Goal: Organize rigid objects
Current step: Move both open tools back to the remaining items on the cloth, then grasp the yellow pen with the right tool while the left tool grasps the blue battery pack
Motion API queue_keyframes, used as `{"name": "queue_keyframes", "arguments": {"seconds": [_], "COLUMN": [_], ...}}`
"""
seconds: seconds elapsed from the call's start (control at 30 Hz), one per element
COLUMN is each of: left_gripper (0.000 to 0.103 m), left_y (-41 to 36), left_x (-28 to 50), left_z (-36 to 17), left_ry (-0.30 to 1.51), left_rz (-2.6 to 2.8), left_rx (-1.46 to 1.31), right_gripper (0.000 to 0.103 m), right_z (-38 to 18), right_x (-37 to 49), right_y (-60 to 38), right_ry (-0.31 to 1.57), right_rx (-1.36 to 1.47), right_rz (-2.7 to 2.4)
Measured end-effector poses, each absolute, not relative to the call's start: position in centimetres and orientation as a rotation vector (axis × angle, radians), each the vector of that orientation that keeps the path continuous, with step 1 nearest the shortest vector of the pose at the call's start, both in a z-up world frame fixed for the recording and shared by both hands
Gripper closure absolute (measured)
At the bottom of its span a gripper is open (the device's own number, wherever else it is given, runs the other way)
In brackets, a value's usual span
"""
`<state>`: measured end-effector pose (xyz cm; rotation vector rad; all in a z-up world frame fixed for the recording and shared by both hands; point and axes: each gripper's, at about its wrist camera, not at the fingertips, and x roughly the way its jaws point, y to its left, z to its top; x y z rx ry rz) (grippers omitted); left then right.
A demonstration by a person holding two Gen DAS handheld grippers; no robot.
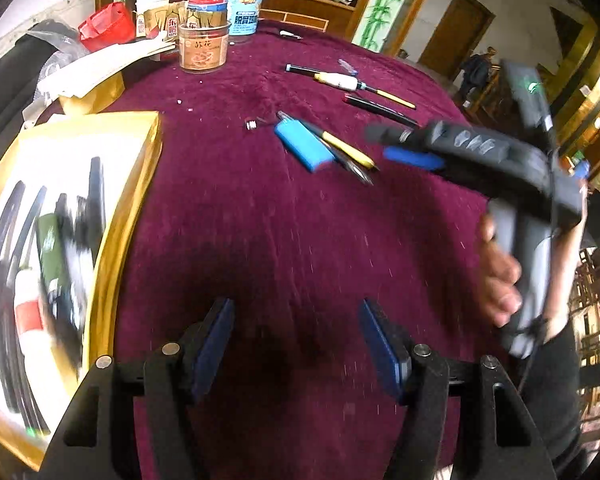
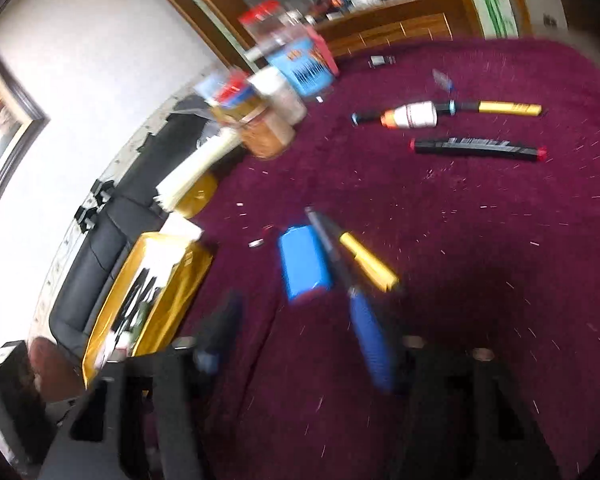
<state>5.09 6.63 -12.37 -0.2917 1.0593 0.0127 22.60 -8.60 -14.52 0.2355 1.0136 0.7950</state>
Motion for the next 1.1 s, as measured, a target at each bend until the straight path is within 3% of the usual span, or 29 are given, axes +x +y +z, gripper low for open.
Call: {"name": "queue_keyframes", "arguments": {"seconds": [0.03,0.07,0.2,0.3,0.4,0.43,0.5,0.53,0.7,1.1], "left_gripper": [0.035,0.035,0.035,0.035,0.035,0.035,0.035,0.035,0.035,0.035], "left_y": [6.8,7.0,7.5,6.9,6.3,6.3,6.6,6.7,7.0,8.1], "left_x": [6.6,7.3,11.7,15.0,16.8,17.1,17.3,17.4,17.6,19.4], "left_z": [-12.4,-12.5,-13.5,-14.5,-15.2,-15.5,-15.9,-16.1,-16.3,-15.0], "left_ry": [1.068,1.075,1.094,1.106,1.118,1.121,1.131,1.135,1.145,1.121], "left_rz": [0.025,0.031,0.071,0.076,0.085,0.093,0.102,0.104,0.112,0.158], "left_rx": [-0.291,-0.292,-0.305,-0.289,-0.257,-0.258,-0.274,-0.278,-0.287,-0.323], "right_gripper": [0.069,0.071,0.071,0.048,0.047,0.05,0.068,0.083,0.089,0.09], "right_z": [-15.2,-16.1,-16.8,-16.6,-18.4,-18.1,-18.0,-18.1,-18.2,-17.0], "right_x": [23.3,23.7,24.2,24.7,25.8,25.6,25.6,25.5,24.9,25.6], "right_y": [-8.2,-8.2,-8.1,-8.4,-8.1,-7.9,-7.4,-7.1,-6.8,-10.7], "right_ry": [1.015,1.001,0.969,0.926,0.965,0.949,0.961,0.972,0.986,1.007], "right_rx": [0.23,0.215,0.118,0.146,0.126,0.117,0.085,0.058,0.019,0.257], "right_rz": [0.788,0.766,0.686,0.683,0.656,0.649,0.641,0.634,0.636,0.629]}}
